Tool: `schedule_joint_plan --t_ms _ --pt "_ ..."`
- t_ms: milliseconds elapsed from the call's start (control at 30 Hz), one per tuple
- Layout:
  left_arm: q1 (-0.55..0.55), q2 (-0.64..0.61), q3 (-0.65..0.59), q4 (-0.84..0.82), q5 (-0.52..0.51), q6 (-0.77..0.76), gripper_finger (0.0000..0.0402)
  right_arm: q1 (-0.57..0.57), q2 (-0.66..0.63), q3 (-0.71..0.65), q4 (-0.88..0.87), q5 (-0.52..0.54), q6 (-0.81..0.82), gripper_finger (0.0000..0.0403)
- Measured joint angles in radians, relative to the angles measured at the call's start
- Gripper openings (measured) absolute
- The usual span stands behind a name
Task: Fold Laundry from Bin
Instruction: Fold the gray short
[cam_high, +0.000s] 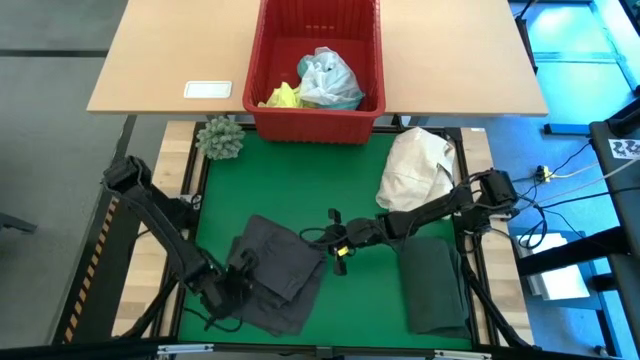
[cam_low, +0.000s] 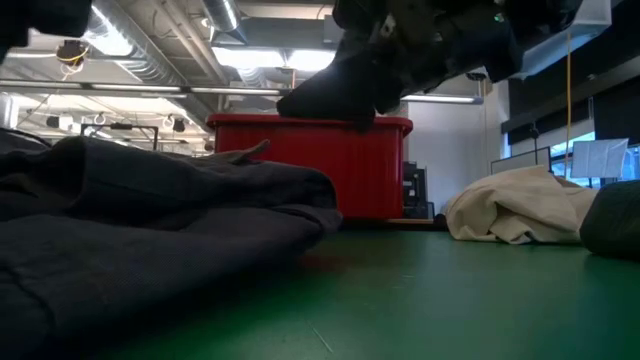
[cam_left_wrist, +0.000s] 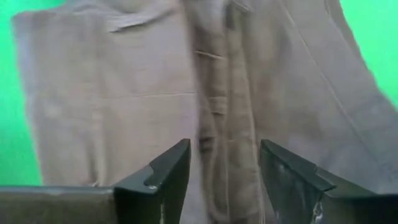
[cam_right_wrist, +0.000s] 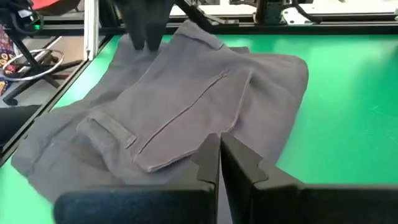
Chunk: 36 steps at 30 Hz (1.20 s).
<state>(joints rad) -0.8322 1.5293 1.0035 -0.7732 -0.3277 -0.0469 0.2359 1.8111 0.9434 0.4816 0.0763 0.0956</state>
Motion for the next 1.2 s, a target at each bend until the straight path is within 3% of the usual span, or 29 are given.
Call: schedule_joint_plan --t_ms 267,633,933,1200 --pt "-0.066 0.177 0.038 0.037 -0.170 0.078 0.0187 -0.043 0.035 0.051 -0.022 -0.064 -0.023 0.0017" --pt "-0.079 0.304 0.094 0.018 -0.138 0.107 0.0187 -0.061 0.175 0.176 -0.092 -0.122 -0.025 0.0017" --pt "-0.076 0.369 0.095 0.014 -0.417 0.131 0.0187 -0.060 0.235 0.267 -0.149 -0.150 -0.040 0.0017" --pt "-0.078 0.375 0.095 -0.006 -0.657 0.136 0.0187 -0.060 0.236 0.268 -0.151 -0.165 -0.043 0.0017"
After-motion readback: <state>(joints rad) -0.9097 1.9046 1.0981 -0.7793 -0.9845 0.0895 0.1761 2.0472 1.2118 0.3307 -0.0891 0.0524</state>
